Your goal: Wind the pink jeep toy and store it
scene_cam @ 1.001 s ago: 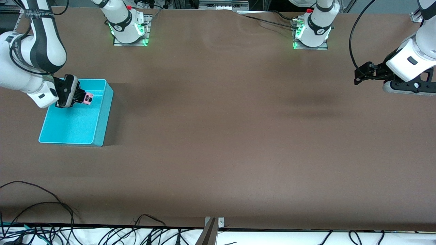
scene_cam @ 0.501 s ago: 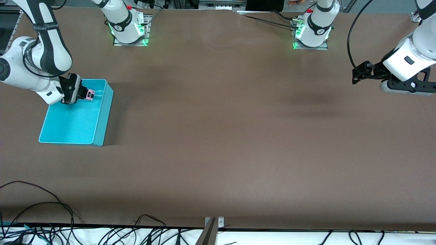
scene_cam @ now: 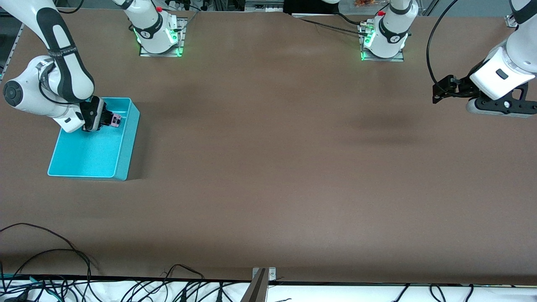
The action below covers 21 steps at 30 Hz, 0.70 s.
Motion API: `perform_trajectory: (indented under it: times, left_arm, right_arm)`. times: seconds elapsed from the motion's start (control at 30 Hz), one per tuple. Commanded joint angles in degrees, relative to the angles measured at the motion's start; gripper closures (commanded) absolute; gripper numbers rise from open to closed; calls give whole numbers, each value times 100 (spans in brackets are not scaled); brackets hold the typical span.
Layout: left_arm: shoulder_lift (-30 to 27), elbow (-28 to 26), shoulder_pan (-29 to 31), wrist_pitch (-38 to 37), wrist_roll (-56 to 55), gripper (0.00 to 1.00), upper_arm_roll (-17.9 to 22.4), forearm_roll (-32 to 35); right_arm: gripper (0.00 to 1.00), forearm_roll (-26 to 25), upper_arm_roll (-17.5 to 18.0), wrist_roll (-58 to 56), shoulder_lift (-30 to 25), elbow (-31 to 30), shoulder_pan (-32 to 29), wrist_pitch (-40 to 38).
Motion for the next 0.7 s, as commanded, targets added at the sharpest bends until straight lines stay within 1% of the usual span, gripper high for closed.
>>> perform_trajectory:
  times: [0.0,0.03,0.23,0.33,0.53,0.67]
  left_arm:
    - [51,180,-19,-109,-66,0,2,-81]
    - [51,180,-19,-109,-66,0,2,-81]
    - [51,189,-28,-109,-66,0,-16,-81]
    - [51,189,-28,-109,-66,0,-16,-81]
    - [42,189,-28,-109,-75,0,-16,-81]
    - [42,189,-28,-109,-75,0,-16,-81]
  right_arm:
    - [5,217,3,-239,86,30,-23,126]
    - [0,217,11,-239,78,57,-14,118]
    - [0,208,29,-239,25,276,3,-66]
    - [0,208,38,-230,16,574,21,-435]
    - [0,217,47,-63,16,1471,65,-1533]
    - [0,217,47,445,-72,1911,117,-2026]
